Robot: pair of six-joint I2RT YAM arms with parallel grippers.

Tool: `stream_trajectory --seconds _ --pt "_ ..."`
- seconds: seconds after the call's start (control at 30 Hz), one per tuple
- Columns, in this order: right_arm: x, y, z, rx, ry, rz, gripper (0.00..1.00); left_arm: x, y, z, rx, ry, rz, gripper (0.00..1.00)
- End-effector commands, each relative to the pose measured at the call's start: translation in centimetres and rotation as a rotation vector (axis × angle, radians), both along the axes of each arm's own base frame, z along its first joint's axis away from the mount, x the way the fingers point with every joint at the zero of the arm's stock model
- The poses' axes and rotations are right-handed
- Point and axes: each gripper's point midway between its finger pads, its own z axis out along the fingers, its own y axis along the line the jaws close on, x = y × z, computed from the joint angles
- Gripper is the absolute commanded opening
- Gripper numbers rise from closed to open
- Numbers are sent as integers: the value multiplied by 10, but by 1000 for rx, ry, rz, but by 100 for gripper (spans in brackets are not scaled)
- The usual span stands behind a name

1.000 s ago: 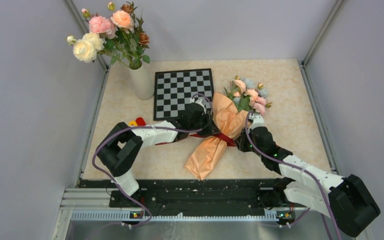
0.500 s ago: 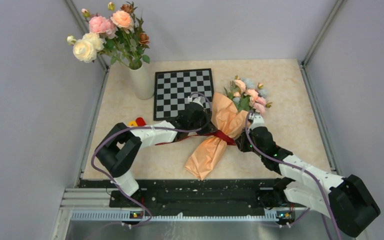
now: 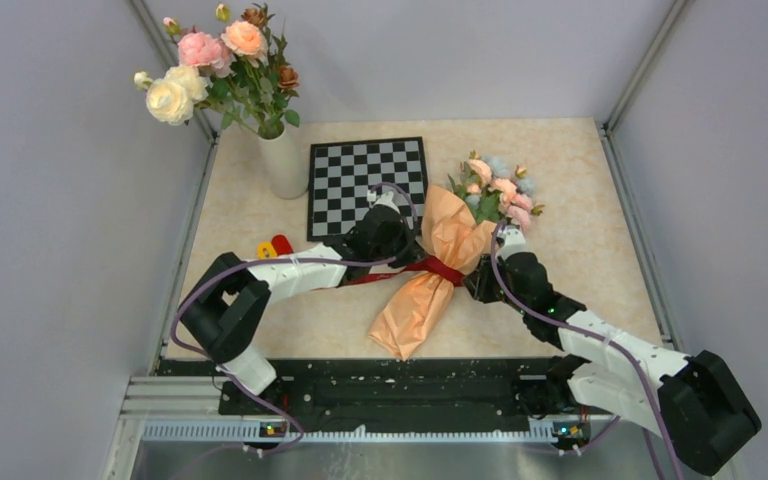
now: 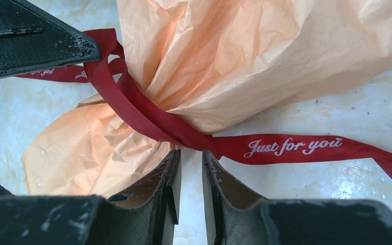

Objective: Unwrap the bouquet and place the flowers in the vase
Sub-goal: Untie the ribbon from the wrapping paper.

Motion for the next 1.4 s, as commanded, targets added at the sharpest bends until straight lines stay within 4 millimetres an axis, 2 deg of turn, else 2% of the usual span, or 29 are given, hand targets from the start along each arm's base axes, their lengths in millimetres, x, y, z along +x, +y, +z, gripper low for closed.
stream_trajectory --seconds 0.0,0.5,0.8,1.2,1.37 --pt "9 4 17 30 -56 8 24 2 9 15 -7 -47 18 0" --pt "15 17 31 65 -48 36 29 -9 22 0 18 -19 14 0" --pt "21 24 48 87 -73 61 32 -16 25 -11 37 6 2 0" --pt "32 38 44 29 -57 144 34 -19 28 -13 53 10 -9 0" --pt "31 45 33 -7 -24 202 34 -19 27 -12 48 9 -13 0"
